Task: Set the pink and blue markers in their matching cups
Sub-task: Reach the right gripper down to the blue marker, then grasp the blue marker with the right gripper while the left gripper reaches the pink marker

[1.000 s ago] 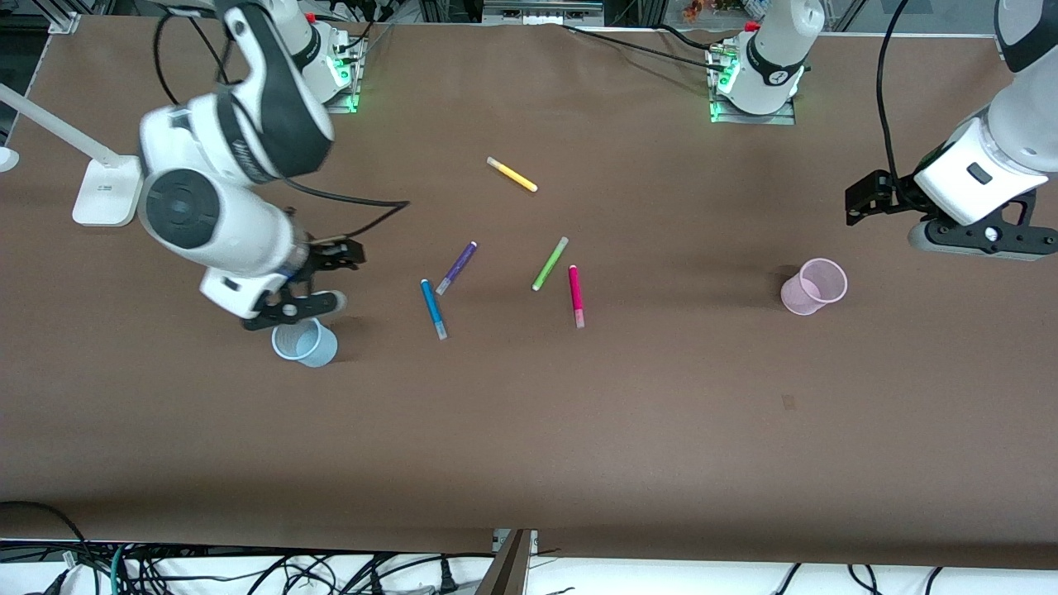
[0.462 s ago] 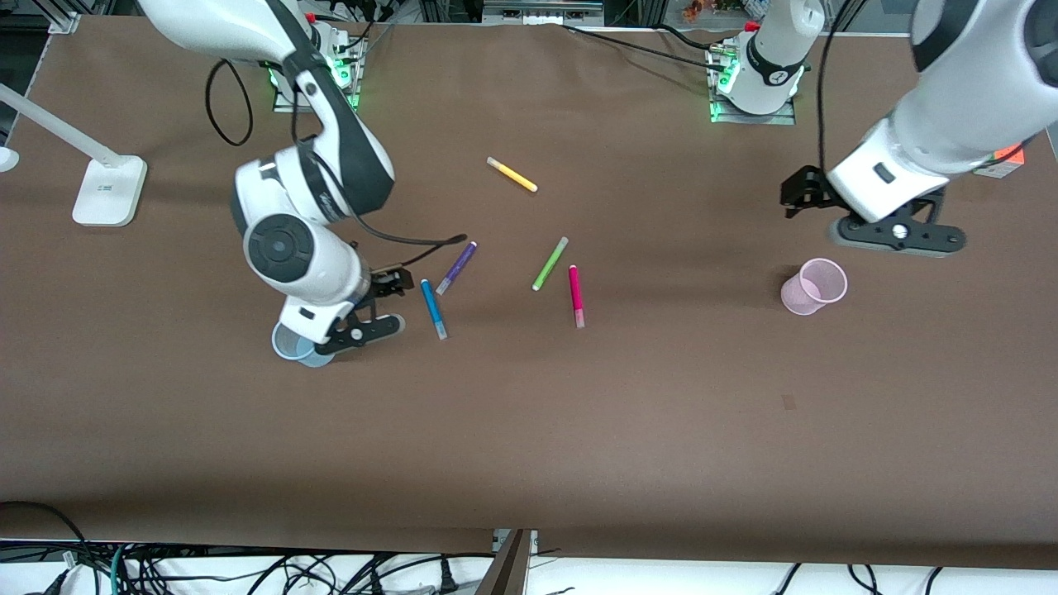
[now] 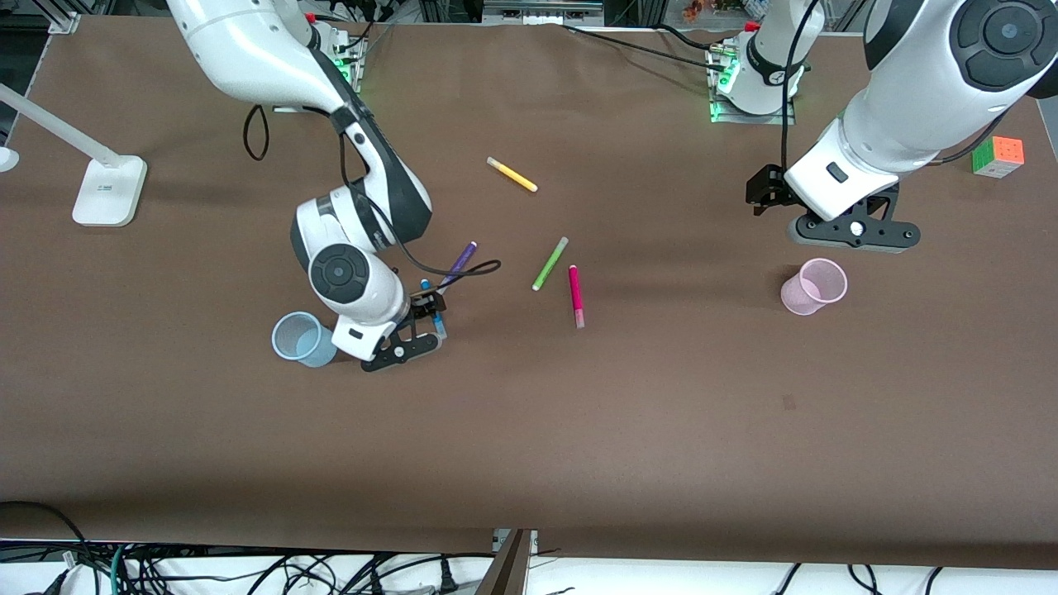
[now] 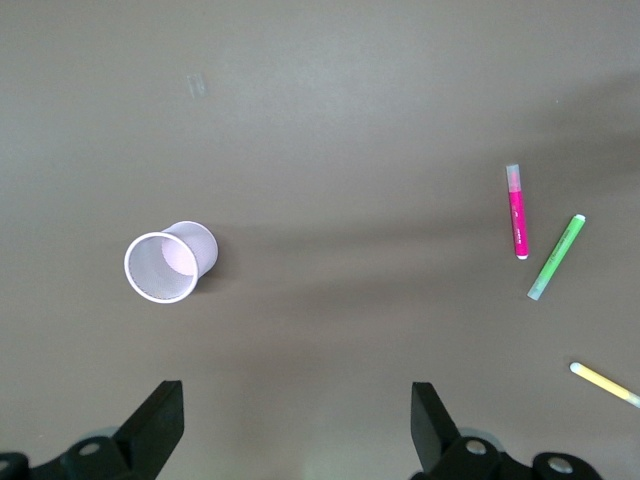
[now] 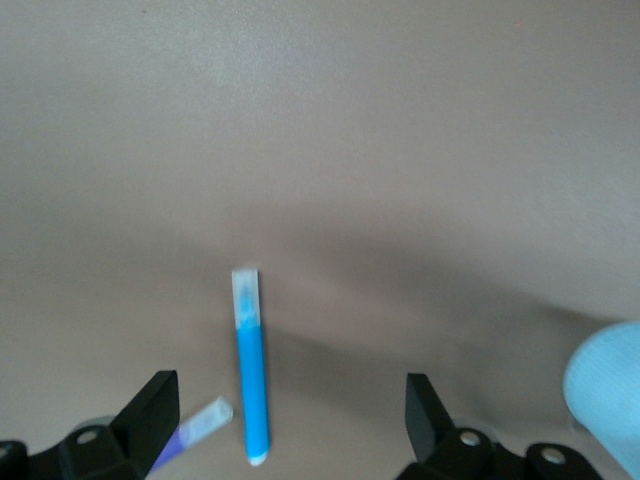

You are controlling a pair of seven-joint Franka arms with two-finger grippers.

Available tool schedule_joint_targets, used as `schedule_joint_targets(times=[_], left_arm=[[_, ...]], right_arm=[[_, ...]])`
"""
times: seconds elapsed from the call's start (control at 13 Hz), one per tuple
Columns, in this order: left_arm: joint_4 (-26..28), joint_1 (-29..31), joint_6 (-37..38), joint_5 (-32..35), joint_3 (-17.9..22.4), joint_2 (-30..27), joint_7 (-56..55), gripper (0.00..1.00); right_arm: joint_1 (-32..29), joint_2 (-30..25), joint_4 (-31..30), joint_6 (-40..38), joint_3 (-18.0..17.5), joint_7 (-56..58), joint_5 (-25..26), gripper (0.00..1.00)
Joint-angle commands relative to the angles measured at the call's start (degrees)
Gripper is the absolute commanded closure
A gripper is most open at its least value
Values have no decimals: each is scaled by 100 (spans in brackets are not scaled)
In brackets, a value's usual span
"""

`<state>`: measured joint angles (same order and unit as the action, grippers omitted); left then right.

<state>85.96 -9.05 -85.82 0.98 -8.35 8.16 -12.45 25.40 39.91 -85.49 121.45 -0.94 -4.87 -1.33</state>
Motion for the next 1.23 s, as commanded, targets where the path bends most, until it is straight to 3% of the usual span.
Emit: schedule_joint_targets(times=[0.0, 0.69, 0.85, 1.15], left_arm=[[-202, 52, 65, -98, 36, 98, 6, 0], [-194, -26, 56, -98, -8, 115, -82, 0], [-98, -201, -188, -220, -96, 247, -204, 0], [9, -869, -1102, -212, -105, 992, -996, 0]], right_arm=[[96, 253, 15, 439, 42, -22, -87, 0], [307, 561, -133, 932, 42, -49, -78, 2], [299, 561, -248, 1144, 42, -40, -78, 23], [299, 561, -275, 1136, 42, -57, -87, 25]])
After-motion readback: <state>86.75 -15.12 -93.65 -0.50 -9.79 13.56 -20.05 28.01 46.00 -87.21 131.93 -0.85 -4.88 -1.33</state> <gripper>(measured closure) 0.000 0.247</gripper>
